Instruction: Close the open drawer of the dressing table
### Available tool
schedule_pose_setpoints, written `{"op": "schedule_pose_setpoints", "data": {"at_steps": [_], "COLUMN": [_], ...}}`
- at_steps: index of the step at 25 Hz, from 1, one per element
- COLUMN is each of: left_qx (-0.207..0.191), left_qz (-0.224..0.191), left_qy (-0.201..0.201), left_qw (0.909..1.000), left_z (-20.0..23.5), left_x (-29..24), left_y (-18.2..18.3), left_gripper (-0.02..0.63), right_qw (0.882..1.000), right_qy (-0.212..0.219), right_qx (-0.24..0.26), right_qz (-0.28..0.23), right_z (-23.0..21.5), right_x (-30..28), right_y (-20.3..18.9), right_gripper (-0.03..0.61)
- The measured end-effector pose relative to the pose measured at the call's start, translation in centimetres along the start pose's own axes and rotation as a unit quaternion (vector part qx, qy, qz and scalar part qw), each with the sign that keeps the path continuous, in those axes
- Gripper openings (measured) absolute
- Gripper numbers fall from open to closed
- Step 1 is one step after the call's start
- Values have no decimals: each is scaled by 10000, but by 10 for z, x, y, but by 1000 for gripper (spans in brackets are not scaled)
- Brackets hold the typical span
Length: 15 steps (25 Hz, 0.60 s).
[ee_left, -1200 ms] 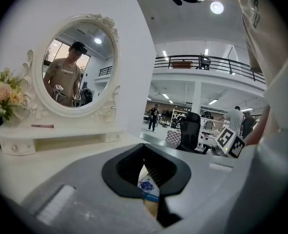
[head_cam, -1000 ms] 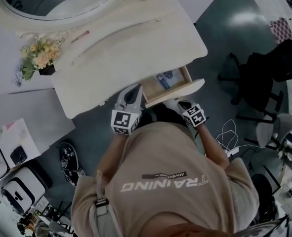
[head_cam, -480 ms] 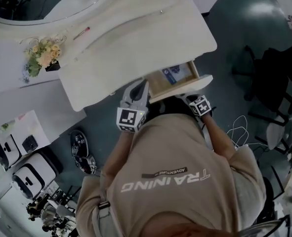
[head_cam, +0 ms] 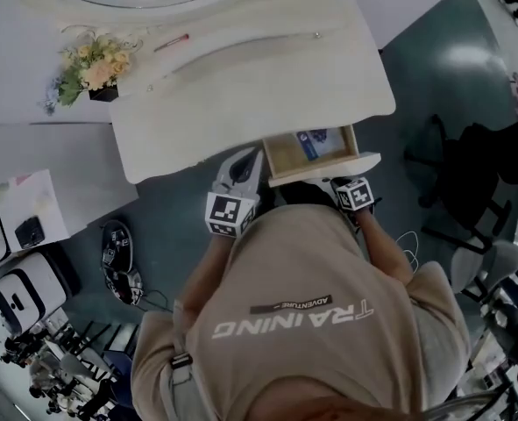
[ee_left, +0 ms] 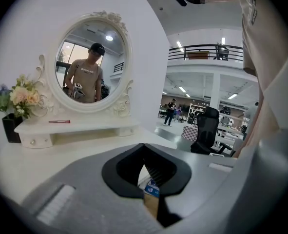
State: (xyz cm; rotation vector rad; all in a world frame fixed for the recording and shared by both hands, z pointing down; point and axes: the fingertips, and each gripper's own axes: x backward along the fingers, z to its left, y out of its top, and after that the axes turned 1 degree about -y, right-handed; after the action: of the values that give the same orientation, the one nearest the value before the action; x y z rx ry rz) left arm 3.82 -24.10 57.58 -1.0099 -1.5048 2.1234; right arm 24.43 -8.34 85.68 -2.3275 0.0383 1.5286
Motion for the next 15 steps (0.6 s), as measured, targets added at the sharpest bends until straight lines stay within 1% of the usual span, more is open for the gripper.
{"op": "schedule_pose_setpoints", "data": {"at_steps": [5,8,15], "left_qx": [45,112,128], "left_qz": [-160,-210,-262], "left_qy": [165,247,403], "left_qw": [9997,9994,9988], "left_z": [13,20,37], "left_x": [13,17,19], "left_y": [1,4,7], "left_gripper": [7,8,8], "right_qw": [9998,9994,9987], "right_qy": [-23,-23,-6], "right_qx": [144,273,425], "right_qz": [165,221,285], "right_z": [9,9,8], "right_x": [-4,-7,-15], "right_y": [3,12,35], "right_gripper": [5,5,5]}}
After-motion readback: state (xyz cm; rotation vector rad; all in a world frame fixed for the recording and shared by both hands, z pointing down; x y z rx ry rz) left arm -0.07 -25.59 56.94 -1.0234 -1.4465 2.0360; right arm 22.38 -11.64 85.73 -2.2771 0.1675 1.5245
